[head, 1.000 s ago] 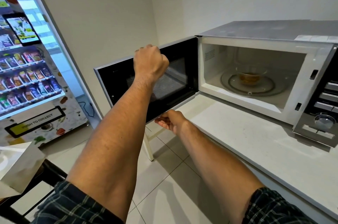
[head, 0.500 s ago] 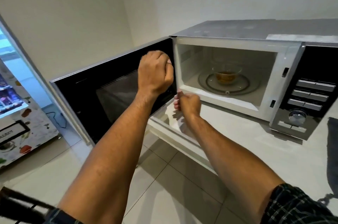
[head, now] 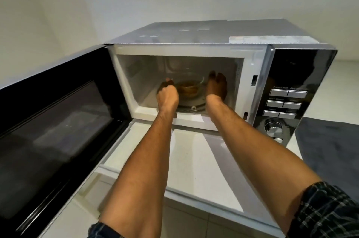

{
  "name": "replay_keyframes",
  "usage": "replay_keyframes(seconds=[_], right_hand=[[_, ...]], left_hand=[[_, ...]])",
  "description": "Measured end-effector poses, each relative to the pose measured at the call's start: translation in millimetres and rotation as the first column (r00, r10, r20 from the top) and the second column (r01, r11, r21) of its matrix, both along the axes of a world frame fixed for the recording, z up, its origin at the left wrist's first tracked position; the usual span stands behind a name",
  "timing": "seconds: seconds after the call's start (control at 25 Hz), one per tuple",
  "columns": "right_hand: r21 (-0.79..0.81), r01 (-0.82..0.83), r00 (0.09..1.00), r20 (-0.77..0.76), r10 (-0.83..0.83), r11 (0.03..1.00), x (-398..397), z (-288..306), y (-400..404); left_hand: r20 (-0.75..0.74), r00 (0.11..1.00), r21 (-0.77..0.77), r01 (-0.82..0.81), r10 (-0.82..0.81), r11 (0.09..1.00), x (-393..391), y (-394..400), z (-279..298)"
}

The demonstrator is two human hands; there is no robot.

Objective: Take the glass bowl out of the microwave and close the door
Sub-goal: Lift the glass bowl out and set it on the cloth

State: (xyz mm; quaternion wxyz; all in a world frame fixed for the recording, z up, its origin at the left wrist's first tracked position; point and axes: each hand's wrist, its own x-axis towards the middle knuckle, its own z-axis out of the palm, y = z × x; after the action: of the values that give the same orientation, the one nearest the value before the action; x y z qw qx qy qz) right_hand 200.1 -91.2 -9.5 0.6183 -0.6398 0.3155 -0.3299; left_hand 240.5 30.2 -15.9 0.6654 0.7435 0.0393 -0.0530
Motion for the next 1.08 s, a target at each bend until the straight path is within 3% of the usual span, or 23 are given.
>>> replay_keyframes(seconds=[0.04,0.12,0.32,0.56,0.72,0.88,0.96,1.08], right_hand=[[0.006,-0.036,0.999,-0.018,0.036,0.999,8,0,-3],[0.024,-0.090,0.995,-0.045,0.091,0.996,21,-4,-4],[0.031,-0.081,0.995,-0.051,0.082,0.996,46,-16,3],[0.056,-0.133,0.985,-0.102,0.138,0.990,49,-13,11],[0.104,-0.141,0.983,-0.102,0.152,0.984,40,-3,19],[0.258,-0.176,0.978,-0.068,0.199,0.950,16,9,31],[0.372,-0.190,0.975,-0.040,0.220,0.908,-1,9,39],[0.330,-0.246,0.962,-0.034,0.272,0.912,-28,7,51]], left_hand=[[-0.042,0.999,-0.047,0.005,-0.007,0.999,9,-7,1],[0.026,0.999,0.012,0.029,-0.029,1.000,26,-20,3],[0.159,0.985,-0.057,0.074,-0.064,0.996,49,-36,-6],[0.079,0.987,-0.127,0.150,-0.141,0.980,46,-35,1],[0.034,0.995,-0.159,0.096,-0.091,0.983,27,-30,9],[-0.137,0.990,-0.223,-0.073,0.043,0.972,-4,-21,8],[-0.029,0.995,-0.118,-0.096,0.093,0.988,-21,-15,9],[0.086,0.980,-0.043,-0.178,0.181,0.983,-52,-5,11]])
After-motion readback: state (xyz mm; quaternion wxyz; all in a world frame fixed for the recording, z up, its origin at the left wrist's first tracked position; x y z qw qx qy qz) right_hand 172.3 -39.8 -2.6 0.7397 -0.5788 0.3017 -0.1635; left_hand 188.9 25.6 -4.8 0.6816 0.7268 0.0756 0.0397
